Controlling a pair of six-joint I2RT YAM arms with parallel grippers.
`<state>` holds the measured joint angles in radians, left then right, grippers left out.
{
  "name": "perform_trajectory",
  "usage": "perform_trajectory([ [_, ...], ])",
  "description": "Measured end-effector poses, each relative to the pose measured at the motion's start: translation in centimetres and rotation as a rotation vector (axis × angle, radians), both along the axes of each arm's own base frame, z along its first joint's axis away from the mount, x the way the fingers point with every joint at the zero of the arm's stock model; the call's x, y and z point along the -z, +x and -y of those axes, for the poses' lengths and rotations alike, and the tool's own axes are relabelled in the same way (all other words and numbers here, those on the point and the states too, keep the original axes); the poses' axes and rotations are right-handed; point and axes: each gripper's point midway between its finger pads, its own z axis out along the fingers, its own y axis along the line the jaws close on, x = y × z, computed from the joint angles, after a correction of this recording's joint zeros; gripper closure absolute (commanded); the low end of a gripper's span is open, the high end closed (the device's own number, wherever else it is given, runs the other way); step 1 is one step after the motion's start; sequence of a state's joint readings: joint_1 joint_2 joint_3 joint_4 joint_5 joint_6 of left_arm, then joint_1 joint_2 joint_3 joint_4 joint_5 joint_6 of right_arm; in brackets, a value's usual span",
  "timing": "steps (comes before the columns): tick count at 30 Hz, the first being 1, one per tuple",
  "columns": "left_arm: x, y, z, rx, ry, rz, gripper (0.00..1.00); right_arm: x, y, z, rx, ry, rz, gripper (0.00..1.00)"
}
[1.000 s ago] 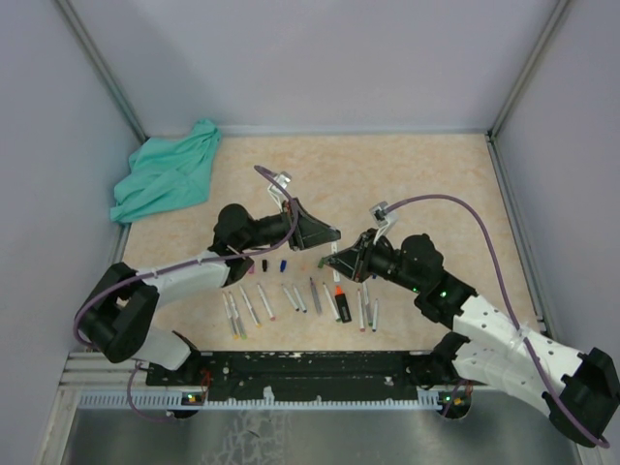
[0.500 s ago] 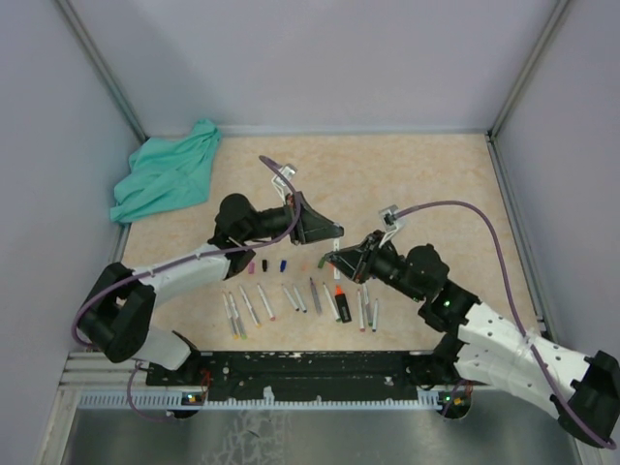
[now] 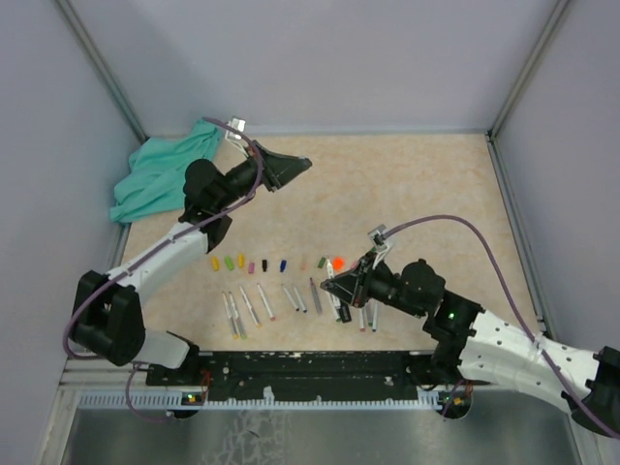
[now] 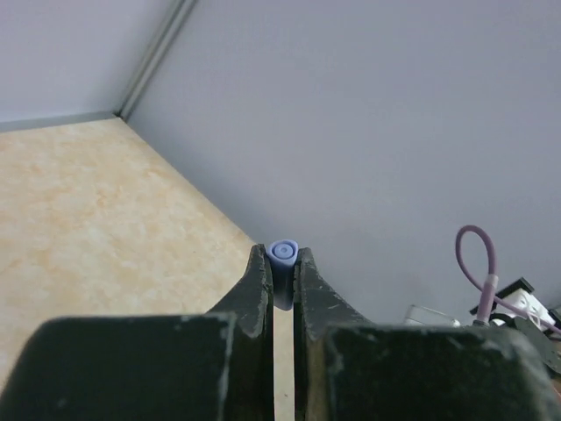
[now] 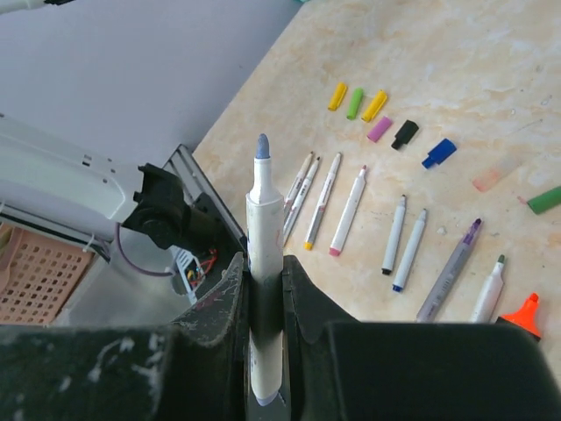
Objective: Open the pen caps
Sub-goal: Open the pen cap from the pen, then place the pen at the center of the board.
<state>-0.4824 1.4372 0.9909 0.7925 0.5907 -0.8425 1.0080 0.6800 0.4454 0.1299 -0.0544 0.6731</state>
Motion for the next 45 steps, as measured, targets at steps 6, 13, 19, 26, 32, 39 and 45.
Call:
perform_trajectory([
  [6,0.1,0.4,-2.3,-0.078,0.055,-0.012,1.00,0.7,-0.3,2.3,0.047,-0.056,0.004,1.00],
  [13,3.0,-1.0,-4.1,-0.105,0.228,-0.026,1.00,3.2,2.5,7.5,0.339,-0.277,-0.064,1.00],
  [19,9.9,-3.6,-5.7,-0.098,0.397,-0.094,1.00,10.5,3.6,11.4,0.585,-0.596,-0.280,1.00],
  [26,12.6,-4.6,-6.9,-0.104,0.513,-0.116,1.00,14.3,1.7,15.3,0.699,-0.740,-0.399,1.00],
  [32,12.1,-5.0,-7.2,-0.107,0.520,-0.087,1.00,16.9,0.6,17.0,0.715,-0.783,-0.433,0.97],
  [39,12.4,-5.1,-7.3,-0.106,0.533,-0.088,1.00,19.4,0.1,17.7,0.741,-0.906,-0.478,0.86],
  [45,12.5,-5.1,-7.3,-0.106,0.537,-0.087,1.00,20.5,-0.2,18.1,0.747,-0.899,-0.484,0.77],
])
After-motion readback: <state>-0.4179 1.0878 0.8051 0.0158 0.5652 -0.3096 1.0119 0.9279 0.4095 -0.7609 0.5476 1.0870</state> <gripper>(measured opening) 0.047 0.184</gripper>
